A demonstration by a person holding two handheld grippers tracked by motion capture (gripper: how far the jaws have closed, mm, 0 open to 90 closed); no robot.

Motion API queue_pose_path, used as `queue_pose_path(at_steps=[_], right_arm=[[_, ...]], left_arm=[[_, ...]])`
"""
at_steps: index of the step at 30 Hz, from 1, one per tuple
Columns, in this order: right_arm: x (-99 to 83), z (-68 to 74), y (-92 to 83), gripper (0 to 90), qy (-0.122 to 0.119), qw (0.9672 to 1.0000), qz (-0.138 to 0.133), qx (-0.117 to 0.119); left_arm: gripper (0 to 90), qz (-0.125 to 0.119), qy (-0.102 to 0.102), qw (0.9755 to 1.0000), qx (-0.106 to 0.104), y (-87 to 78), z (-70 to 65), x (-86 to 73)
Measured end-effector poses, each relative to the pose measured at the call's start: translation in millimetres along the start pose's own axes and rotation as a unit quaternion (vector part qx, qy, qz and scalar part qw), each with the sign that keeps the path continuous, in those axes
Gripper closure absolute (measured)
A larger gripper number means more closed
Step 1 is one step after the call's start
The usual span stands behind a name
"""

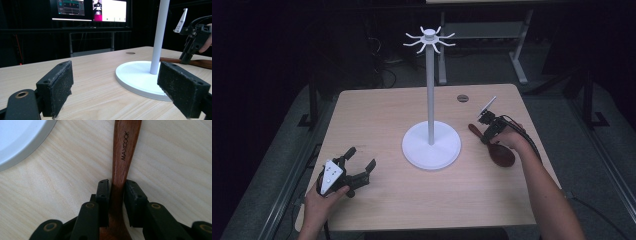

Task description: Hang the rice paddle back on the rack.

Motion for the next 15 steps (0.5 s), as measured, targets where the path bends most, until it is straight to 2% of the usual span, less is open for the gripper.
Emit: queue_pose_path(at_steps=[3, 12, 15], right_arm=[[0.0, -0.7, -0.1, 77.3, 0.012, 0.9999, -0.002, -0.002], [-1.3, -0.4, -1.1, 77.9, 0.013, 0.9999, 0.0, -0.001], [-2.7, -0.5, -5.2, 77.9, 0.015, 0.9998, -0.01, 0.0]], left_arm=[[12.9, 0.0, 0.0, 1.0, 0.0, 0.0, -0.2, 0.0], [12.9, 0.0, -0.001, 1.0, 0.0, 0.0, -0.1, 0.0], [12.9, 0.0, -0.001, 1.0, 0.0, -0.1, 0.0, 0.0]])
Point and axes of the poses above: each handheld gripper's, and its own axes: y roughly forward along the jaws, x roughly out of its top, z roughly to its left, the point moved 6 cm from there along y, roughly forward along the jaws, and after that the axes turned 12 degrees about x, right-handed, at the moved point
